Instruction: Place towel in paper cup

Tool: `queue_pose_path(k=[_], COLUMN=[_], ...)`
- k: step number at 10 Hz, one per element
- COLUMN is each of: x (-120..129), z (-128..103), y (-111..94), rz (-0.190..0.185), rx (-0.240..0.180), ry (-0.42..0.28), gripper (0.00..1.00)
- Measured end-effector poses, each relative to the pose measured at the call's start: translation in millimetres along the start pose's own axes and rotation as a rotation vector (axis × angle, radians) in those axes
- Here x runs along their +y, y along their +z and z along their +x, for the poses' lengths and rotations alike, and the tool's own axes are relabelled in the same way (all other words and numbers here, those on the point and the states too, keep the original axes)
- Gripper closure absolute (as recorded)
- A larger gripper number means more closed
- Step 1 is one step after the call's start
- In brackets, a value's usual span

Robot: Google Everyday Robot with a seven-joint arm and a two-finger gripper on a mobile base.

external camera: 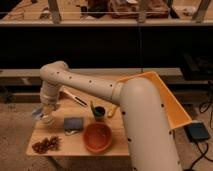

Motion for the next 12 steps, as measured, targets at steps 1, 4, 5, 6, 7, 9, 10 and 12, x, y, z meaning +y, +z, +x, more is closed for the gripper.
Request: queue_pose_path(k=[1,4,5,6,7,9,10,12], x=[6,18,21,23,24,26,26,27], z=[1,8,10,12,15,18,20,12], y=[-7,-12,-11,-11,-12,-14,-14,-22], rz=[-0.017,-0.032,-0.034,-0.038,-0.041,-0.044,-0.044,-0.060], rx=[0.011,0.025,0.035,0.052,0.063,0.078,0.082,0.149], ry=[0.012,0.022,0.026,0.032,0.032,0.033,0.034,0.081], gripper=[0.52,0.25,0.20,0.20,0.20,0.20,0.20,0.20])
